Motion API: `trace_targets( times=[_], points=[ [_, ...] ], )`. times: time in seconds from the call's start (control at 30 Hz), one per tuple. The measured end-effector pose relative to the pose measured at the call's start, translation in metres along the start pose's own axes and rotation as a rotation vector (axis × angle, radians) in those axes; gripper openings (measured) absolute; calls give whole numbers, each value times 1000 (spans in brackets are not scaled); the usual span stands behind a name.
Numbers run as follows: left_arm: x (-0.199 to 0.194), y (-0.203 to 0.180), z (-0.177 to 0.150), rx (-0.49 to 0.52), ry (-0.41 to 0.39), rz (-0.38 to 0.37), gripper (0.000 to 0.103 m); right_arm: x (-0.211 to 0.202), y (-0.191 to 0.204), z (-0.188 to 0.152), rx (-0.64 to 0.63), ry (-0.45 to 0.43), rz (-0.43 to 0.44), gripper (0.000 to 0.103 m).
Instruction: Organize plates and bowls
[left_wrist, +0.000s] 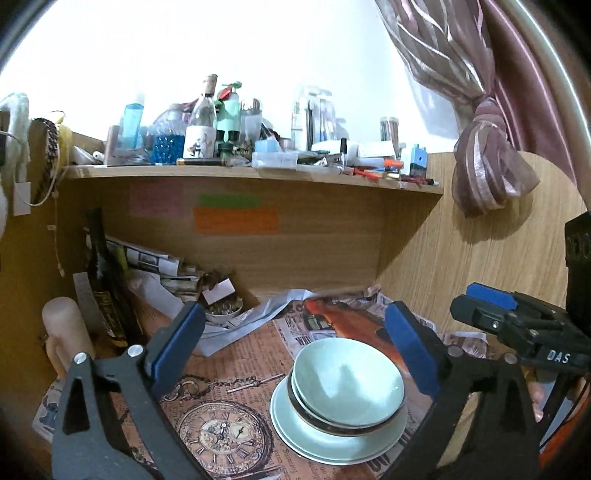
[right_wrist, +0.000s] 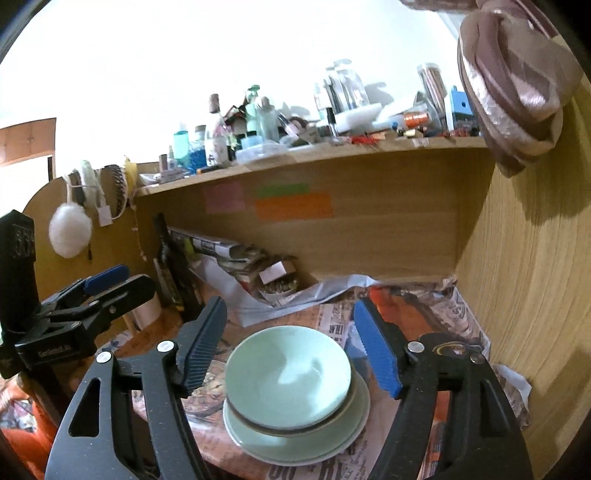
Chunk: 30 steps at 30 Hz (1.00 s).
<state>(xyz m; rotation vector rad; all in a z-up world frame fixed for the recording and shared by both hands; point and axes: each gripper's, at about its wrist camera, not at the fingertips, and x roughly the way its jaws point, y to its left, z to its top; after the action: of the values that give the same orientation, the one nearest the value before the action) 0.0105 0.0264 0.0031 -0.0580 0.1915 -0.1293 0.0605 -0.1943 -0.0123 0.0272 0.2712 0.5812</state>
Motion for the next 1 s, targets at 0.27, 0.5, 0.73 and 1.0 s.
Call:
trace_targets(
  times=[0.27, 0.5, 0.73, 1.0],
  points=[
    [-7, -3, -7, -5, -5, 4, 102, -13, 8, -6, -17, -41, -13, 99],
    [-12, -6, -14, -5, -10, 13, 102, -18, 8, -12, -12, -57, -31, 103],
    [-13, -8, -17, -8, -7, 22, 102, -18, 6, -12, 5, -56, -27, 103],
    [-12, -6, -18, -15, -3, 21, 102, -18, 7, -12, 5, -56, -28, 103]
  ],
)
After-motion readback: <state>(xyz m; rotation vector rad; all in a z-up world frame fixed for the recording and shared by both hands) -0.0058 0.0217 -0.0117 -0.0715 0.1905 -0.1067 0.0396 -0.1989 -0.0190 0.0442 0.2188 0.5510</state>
